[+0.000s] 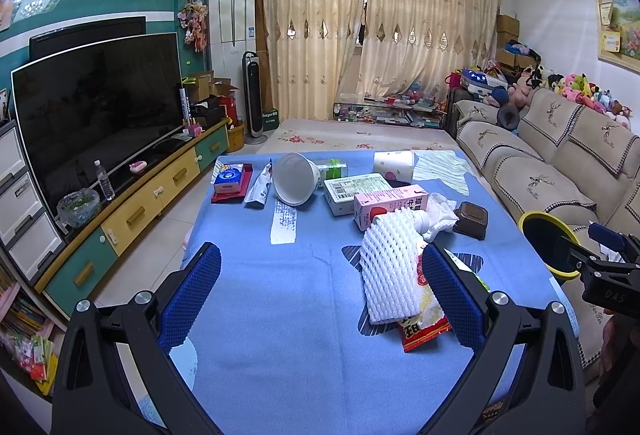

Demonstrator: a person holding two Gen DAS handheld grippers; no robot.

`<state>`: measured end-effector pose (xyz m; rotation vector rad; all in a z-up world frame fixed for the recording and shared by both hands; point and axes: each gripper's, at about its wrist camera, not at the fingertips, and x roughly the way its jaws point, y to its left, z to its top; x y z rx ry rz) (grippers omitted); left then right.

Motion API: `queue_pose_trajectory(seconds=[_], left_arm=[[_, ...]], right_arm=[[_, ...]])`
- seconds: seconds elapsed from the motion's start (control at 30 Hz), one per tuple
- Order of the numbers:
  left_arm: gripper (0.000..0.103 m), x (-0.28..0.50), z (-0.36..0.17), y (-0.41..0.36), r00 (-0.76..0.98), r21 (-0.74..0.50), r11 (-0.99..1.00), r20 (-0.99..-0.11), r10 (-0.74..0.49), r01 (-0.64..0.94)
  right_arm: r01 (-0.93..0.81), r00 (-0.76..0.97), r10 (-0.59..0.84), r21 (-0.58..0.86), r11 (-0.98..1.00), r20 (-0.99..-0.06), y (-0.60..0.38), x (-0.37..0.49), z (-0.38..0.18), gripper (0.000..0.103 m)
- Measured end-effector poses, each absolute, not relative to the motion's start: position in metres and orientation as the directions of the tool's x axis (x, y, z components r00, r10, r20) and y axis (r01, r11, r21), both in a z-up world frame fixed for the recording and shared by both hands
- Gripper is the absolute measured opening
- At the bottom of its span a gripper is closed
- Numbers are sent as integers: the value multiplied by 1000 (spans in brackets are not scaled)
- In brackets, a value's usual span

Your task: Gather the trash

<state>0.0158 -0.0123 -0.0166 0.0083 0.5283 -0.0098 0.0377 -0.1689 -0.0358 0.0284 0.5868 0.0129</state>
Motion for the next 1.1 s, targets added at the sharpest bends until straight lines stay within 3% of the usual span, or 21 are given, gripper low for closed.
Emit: queue_pose_trajectory(seconds=[0.8, 1.1], left_arm=[[99, 72, -38, -17, 816, 0, 999, -577, -32, 39], [99, 103, -44, -13, 806, -16, 999, -591, -36, 33]], right_arm=[[6, 771, 17, 34, 999, -637, -178, 74, -57, 97], [-40, 731, 64, 51, 998, -680, -194, 128, -74, 97]])
